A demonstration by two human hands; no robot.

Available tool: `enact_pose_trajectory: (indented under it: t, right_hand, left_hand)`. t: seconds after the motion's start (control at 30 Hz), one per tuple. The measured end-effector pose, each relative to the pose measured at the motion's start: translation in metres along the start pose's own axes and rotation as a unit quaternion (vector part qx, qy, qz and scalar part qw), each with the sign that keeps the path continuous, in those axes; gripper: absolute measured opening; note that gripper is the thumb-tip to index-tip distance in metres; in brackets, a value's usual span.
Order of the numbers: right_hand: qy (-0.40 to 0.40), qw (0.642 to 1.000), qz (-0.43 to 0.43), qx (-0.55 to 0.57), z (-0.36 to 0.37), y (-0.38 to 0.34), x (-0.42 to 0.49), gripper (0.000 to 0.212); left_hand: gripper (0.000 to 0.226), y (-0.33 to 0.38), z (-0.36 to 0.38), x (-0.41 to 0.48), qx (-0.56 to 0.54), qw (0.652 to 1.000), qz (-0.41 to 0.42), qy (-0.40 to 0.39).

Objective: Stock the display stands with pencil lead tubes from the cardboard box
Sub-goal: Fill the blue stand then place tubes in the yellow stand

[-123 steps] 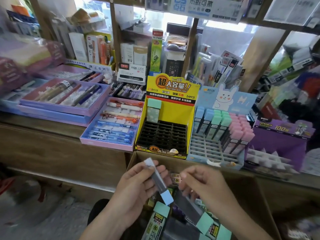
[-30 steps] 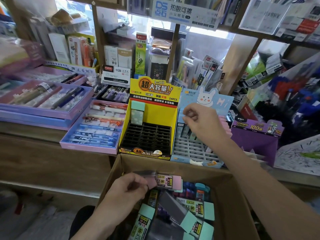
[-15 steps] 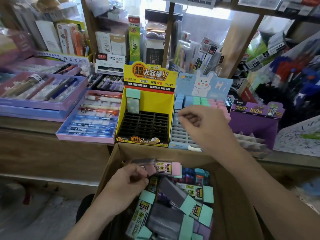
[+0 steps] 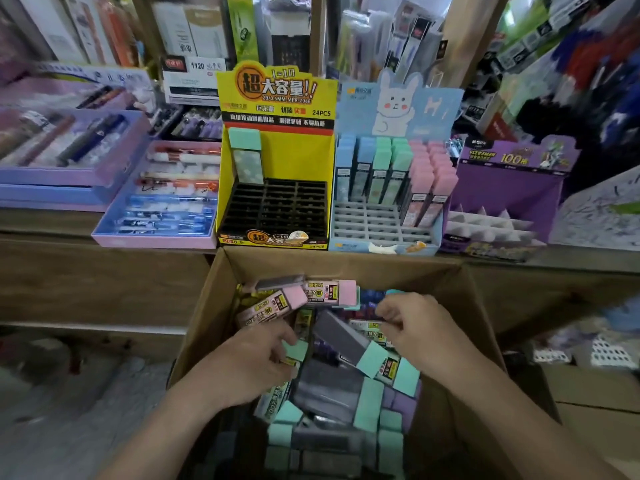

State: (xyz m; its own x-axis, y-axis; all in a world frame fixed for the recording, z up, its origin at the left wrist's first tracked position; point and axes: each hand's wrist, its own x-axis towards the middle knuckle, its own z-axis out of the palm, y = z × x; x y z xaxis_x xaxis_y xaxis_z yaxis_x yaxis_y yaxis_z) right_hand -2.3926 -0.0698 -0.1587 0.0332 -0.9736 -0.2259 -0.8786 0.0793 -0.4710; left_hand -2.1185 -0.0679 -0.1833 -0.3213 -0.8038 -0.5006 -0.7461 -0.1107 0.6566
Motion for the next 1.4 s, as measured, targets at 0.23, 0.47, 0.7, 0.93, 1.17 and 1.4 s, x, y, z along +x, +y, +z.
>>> enact_pose_trajectory:
  t: [0.23,0.47,0.7,0.93,1.17,1.4]
  right_hand:
    - [-0.019,0.999,0.022,0.036,0.003,0.011,0.000,0.021]
    - [-0.186,0.971,-0.132,0.064,0.019,-0.016,-0.020,0.018]
    - [-0.282,0.945,-0.158,0.042,0.028,-0.025,-0.032,0.022]
    - [-0.271,0.931,-0.225,-0.093,0.051,-0.032,-0.048,0.032]
    - [-0.283,0.945,-0.163,-0.021,0.046,-0.029,-0.043,0.017]
    - [-0.224,0.967,-0.118,0.003,0.020,-0.017,-0.038,0.016]
  left_hand:
    - [0.032,-0.001,0.004,0.000,0.047,0.996,-0.015,-0.077]
    - [0.035,0.000,0.007,-0.003,0.070,0.987,-0.015,-0.144]
    - [0.036,0.000,0.006,-0.004,0.118,0.976,0.002,-0.184]
    - [0.046,0.004,0.011,-0.011,0.221,0.958,0.027,-0.181]
    - [0.034,0.009,0.016,-0.010,0.195,0.965,0.075,-0.157]
    - [0.015,0.007,0.011,-0.008,0.181,0.972,0.088,-0.125]
